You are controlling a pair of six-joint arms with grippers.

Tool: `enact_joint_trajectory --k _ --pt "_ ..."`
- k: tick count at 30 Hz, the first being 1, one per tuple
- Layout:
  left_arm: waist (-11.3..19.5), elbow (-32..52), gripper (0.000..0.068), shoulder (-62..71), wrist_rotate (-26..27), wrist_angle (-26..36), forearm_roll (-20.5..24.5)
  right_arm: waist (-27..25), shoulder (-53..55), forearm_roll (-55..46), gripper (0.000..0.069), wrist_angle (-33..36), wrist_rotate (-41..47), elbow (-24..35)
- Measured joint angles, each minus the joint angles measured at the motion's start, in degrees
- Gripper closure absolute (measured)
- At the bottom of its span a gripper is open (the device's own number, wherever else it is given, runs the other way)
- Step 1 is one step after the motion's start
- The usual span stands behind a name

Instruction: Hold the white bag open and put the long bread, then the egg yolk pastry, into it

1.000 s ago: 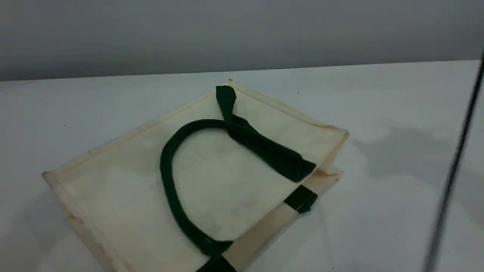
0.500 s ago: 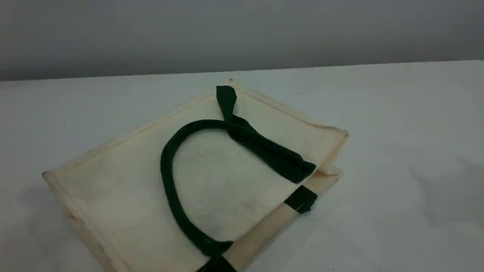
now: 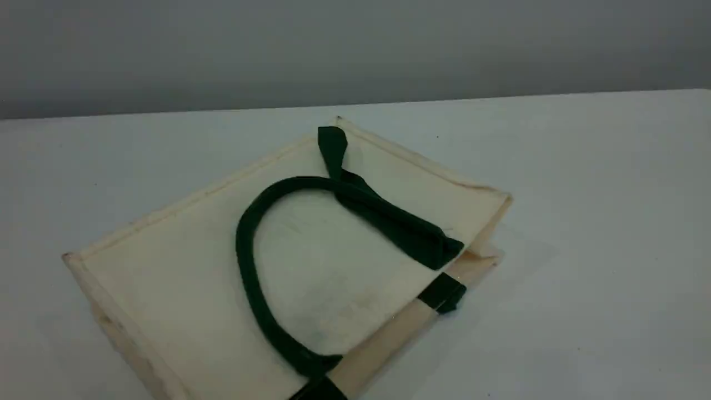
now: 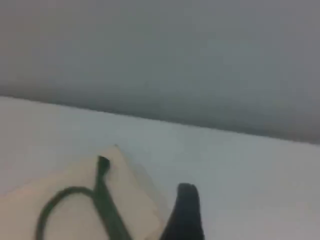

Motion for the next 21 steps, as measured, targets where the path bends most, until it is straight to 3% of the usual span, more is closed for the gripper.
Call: enact_joint_trajectory --k 13,21 --pt "0.0 32.4 0.0126 -33.8 0.0 0.0 0.2 0.0 -25.1 -0.1 0.0134 0.8 0.0 18.4" --pt "0.0 47.4 0.0126 -39.7 0.0 -0.2 0.0 0.0 -32.5 -0.5 0.0134 2.0 0.2 34.6"
